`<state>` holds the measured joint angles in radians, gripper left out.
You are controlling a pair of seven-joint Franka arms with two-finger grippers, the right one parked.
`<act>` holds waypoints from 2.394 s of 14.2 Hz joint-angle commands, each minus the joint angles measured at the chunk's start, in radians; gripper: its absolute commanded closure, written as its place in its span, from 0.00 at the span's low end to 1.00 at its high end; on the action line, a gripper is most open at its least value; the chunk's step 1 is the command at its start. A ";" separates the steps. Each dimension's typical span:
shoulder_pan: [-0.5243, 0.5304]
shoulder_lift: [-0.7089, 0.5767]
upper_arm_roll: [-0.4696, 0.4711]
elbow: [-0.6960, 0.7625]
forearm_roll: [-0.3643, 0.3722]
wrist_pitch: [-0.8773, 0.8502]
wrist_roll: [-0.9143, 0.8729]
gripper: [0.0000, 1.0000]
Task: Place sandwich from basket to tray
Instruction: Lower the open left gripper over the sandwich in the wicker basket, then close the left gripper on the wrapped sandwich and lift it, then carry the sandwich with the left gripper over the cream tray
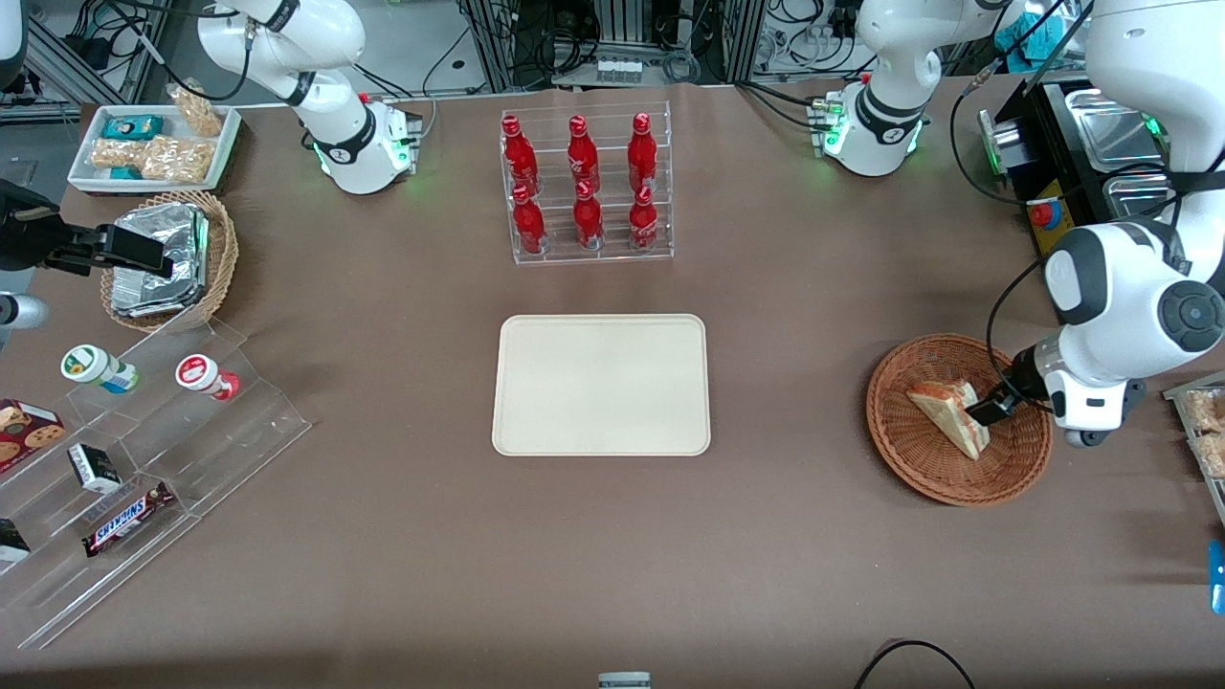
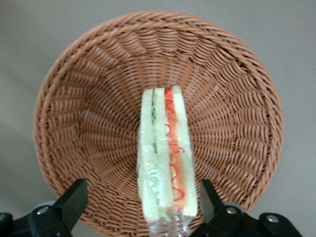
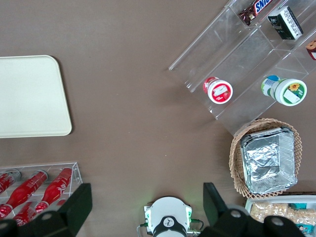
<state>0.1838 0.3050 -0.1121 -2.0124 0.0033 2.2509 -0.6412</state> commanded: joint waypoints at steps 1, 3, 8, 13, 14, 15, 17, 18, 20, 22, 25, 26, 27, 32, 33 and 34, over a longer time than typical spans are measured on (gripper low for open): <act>-0.026 0.026 0.002 0.020 -0.006 0.022 -0.028 0.00; -0.035 0.045 0.003 0.020 -0.003 0.022 -0.029 0.00; -0.035 0.091 0.005 0.015 0.006 0.024 -0.026 0.00; -0.035 0.094 0.003 0.020 0.004 0.027 -0.028 0.73; -0.035 0.092 0.003 0.020 0.004 0.027 -0.028 0.81; -0.035 0.089 0.003 0.020 0.006 0.027 -0.028 0.83; -0.035 0.083 0.003 0.020 0.004 0.024 -0.028 0.84; -0.036 0.076 0.003 0.020 0.004 0.021 -0.028 0.85; -0.038 0.050 0.002 0.020 0.004 0.012 -0.028 0.86; -0.062 0.014 0.000 0.024 0.004 -0.014 -0.026 0.85; -0.154 -0.016 0.000 0.084 0.004 -0.130 -0.026 0.85; -0.191 -0.020 0.000 0.104 0.004 -0.175 -0.014 0.85; -0.240 -0.018 0.000 0.125 0.007 -0.209 -0.009 0.85; -0.536 0.029 -0.005 0.185 -0.009 -0.246 -0.011 0.83; -0.575 0.055 -0.006 0.217 -0.026 -0.244 -0.014 0.83; -0.616 0.092 -0.015 0.256 -0.086 -0.246 -0.012 0.83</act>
<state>-0.3622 0.3244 -0.1340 -1.8438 -0.0224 2.0216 -0.6610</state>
